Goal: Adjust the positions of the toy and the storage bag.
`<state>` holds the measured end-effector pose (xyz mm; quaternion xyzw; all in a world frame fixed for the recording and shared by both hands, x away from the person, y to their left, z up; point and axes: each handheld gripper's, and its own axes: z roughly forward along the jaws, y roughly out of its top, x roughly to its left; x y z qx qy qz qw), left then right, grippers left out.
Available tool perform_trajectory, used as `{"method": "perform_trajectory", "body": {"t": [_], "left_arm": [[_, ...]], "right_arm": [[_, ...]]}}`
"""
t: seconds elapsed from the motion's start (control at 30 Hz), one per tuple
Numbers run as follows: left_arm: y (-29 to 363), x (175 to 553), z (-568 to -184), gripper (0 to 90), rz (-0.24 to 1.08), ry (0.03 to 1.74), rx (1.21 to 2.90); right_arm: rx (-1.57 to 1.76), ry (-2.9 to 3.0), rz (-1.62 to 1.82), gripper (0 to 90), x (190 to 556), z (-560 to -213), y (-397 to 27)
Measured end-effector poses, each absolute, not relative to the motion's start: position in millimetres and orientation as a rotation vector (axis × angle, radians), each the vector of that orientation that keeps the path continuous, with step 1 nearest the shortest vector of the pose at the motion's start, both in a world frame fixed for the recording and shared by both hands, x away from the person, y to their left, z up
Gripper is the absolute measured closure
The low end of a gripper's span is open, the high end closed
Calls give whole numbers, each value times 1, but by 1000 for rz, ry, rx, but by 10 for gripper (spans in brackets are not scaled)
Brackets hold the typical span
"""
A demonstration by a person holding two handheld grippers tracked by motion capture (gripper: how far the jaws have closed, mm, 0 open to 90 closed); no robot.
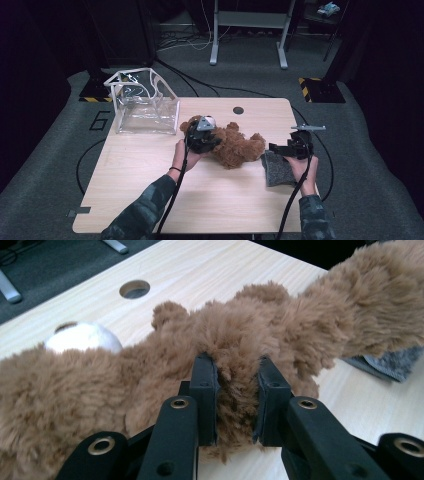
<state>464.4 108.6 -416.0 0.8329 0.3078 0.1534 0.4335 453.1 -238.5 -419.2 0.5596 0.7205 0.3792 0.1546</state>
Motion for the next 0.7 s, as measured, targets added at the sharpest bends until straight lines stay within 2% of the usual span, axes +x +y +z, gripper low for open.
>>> {"method": "perform_trajectory", "body": {"t": [0.23, 0.7], "left_arm": [[130, 444, -436, 756, 368, 788, 2058], [148, 426, -462, 756, 327, 833, 2041]], "right_arm": [[1590, 2107, 1031, 135, 459, -425, -236], [1532, 2289, 940, 139, 488, -437, -190]]}}
